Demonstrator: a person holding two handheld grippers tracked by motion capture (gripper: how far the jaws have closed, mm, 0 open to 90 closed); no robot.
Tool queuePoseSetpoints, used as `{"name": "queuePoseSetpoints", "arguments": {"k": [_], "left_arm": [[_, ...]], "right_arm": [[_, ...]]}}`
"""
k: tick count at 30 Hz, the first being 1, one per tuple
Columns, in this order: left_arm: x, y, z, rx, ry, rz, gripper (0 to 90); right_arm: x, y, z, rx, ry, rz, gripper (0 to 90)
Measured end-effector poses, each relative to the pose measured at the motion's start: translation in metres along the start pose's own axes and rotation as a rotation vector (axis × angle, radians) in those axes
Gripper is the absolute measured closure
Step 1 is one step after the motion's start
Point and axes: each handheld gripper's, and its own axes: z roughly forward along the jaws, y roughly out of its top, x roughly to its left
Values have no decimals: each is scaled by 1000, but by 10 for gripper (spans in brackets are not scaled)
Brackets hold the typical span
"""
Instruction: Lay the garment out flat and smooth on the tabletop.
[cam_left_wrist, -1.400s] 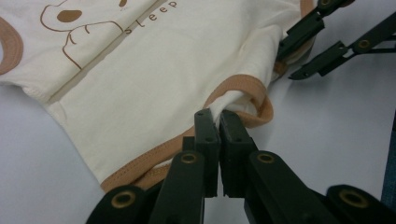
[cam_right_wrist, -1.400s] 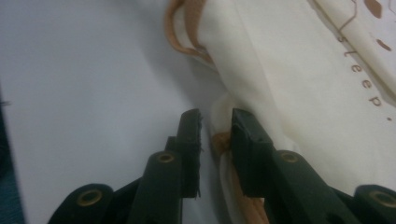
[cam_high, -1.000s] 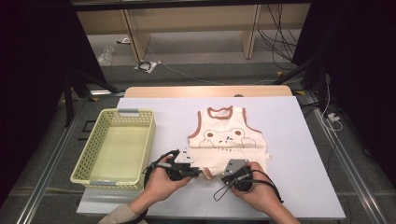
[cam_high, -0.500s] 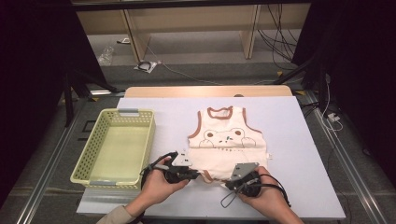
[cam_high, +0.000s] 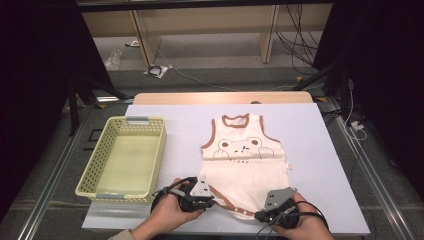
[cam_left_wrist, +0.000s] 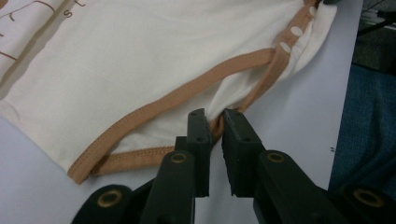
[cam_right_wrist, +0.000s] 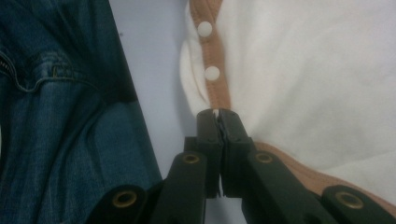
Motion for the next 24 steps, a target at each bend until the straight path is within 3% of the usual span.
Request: {"name": "queuePoseSetpoints", "arguments": {"k": [2,5,7,9,11,15,20,24], "left_arm": [[0,-1,-1,8,4,5,786],[3,-4,-5,22,12,4,767],[9,-6,-10,24,50,2,744],[17,-7,-14,23,69,-16,700],[20,-9,-14,34,81,-8,649],[10,-9,-3,56,-13,11,576],[4,-7,9,77,-65,57,544],[1,-5,14,79,-102,68,558]], "right_arm": [[0,-1,1,31,6,-6,884],[0,-1,0,36,9,-9,860],[0,0,-2,39,15,3,804],[1,2,-4,21,-10,-9,762],[2,6,-4,4,-32,-28,708],[9,19,8,-13,-29,-76,641],[12,30,28,34,-36,-125,603],[11,37,36,45,-14,-129,682]]}}
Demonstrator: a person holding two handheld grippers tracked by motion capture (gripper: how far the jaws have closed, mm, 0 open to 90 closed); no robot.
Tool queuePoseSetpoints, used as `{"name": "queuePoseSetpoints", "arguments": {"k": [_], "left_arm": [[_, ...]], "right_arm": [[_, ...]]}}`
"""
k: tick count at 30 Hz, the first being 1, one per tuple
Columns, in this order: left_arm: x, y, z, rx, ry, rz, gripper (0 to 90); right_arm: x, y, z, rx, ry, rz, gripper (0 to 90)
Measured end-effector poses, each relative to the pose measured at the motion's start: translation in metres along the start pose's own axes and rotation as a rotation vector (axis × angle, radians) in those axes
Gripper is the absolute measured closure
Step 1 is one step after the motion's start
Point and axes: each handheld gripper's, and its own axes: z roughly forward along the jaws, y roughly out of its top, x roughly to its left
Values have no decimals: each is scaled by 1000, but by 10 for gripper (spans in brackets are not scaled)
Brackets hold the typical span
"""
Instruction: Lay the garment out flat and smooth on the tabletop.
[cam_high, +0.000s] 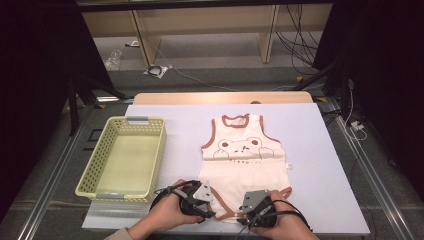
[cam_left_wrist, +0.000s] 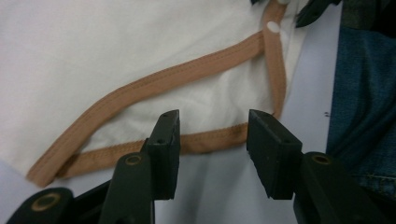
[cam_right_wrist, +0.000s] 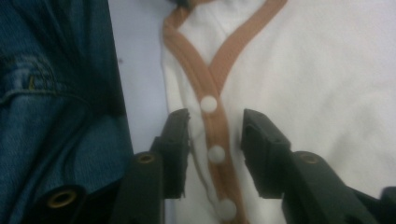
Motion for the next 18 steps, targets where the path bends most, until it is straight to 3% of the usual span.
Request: {"name": "queuePoseSetpoints", "arguments": {"k": [5,10,18], "left_arm": [[4,3,2,-3,7,-36,673],[-1,5,2,6,30,-32,859],[-3,2,-4,19,20,-52,887]], "right_arm": [[-3,3,2,3,47,91,820],[-4,4,2,1,47,97,857],[-1,4,-1,-13,65,77,887]]}}
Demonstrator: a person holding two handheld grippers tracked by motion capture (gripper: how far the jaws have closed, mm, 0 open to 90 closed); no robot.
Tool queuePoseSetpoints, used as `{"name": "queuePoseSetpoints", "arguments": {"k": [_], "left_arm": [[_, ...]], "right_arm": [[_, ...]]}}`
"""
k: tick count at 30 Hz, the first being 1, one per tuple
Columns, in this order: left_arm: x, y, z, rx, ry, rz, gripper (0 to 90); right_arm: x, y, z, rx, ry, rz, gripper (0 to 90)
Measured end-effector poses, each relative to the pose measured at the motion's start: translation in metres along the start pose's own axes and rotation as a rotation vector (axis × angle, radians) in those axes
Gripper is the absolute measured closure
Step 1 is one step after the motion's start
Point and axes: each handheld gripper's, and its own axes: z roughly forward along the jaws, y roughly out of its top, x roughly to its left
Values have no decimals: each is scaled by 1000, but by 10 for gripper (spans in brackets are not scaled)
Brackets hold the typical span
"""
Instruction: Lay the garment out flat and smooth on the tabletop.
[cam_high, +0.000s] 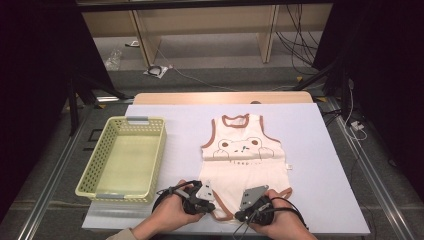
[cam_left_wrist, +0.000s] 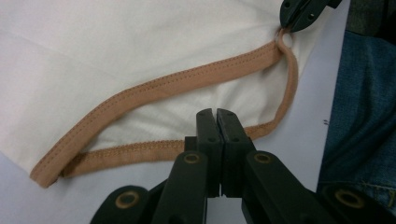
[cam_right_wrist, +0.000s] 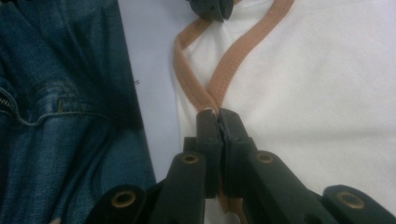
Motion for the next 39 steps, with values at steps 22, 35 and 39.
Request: {"name": "queuePoseSetpoints", "arguments": {"k": [22,35,39], "left_arm": [[-21,-17,-21,2,-53,13,884],[18,-32,-33,-60,188,-70,553],[24,-33,-24,-65,147,-94,531]], "right_arm": [[18,-1,-1,-3,92,-41,885],[-17,-47,-46,-72,-120,126,688],[-16,-60,-47,-52,-113,149,655]]}}
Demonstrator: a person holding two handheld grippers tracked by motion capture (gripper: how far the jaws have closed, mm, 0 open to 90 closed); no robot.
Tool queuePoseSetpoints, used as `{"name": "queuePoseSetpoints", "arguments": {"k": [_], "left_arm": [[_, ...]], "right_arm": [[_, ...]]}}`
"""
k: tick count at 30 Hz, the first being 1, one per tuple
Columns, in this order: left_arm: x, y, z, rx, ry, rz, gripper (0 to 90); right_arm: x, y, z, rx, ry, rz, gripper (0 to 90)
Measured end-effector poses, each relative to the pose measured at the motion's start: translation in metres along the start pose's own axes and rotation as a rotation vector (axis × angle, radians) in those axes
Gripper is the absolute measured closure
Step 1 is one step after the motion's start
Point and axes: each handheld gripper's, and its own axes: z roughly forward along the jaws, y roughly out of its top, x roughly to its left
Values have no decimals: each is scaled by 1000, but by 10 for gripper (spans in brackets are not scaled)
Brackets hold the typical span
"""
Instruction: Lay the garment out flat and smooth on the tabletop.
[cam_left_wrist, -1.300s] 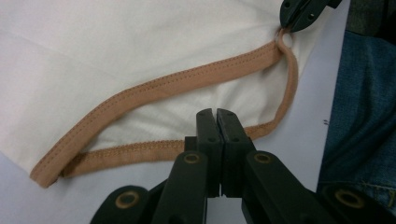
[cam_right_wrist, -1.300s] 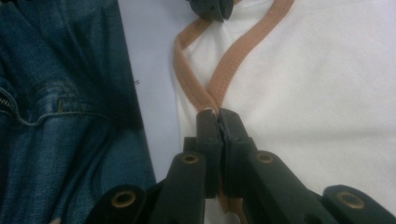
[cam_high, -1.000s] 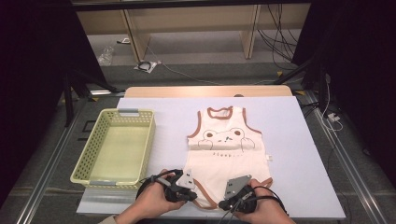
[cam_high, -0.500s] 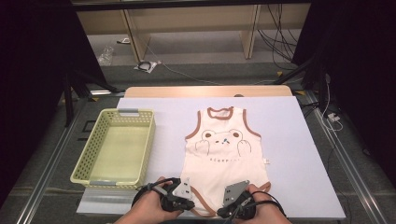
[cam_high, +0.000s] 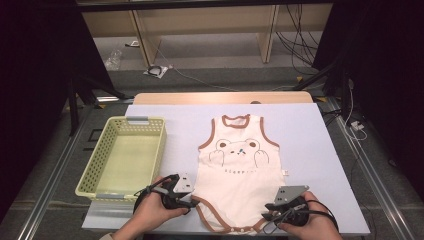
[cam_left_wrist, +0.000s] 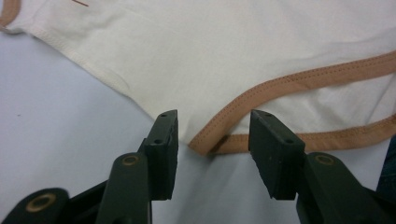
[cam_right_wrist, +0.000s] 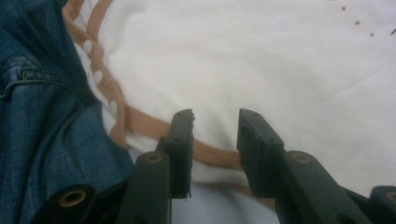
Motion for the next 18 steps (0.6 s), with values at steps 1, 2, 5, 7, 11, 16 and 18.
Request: {"name": "queuePoseSetpoints", "arguments": {"k": [1,2,5,7,11,16,18], "left_arm": [[-1,0,1,-3,-18,-1,534],[-1,1,2,-5,-33,1,537],[-3,0,7,5,-41,31,571],[-4,0,9,15,-42,57,617],[-4,2,10,19,-50,68,699],[-6,3,11,27,-22,70,812],[-8,4,12,29,-16,69,873]], "right_arm": [[1,-1,1,5,5,-1,648],[2,-2,2,9,10,0,643],[7,-3,4,14,34,-20,626],[11,-3,7,22,62,-45,607],[16,-1,11,33,91,-105,595],[17,-1,11,36,78,-156,722],[18,1,11,49,62,-165,816]]}}
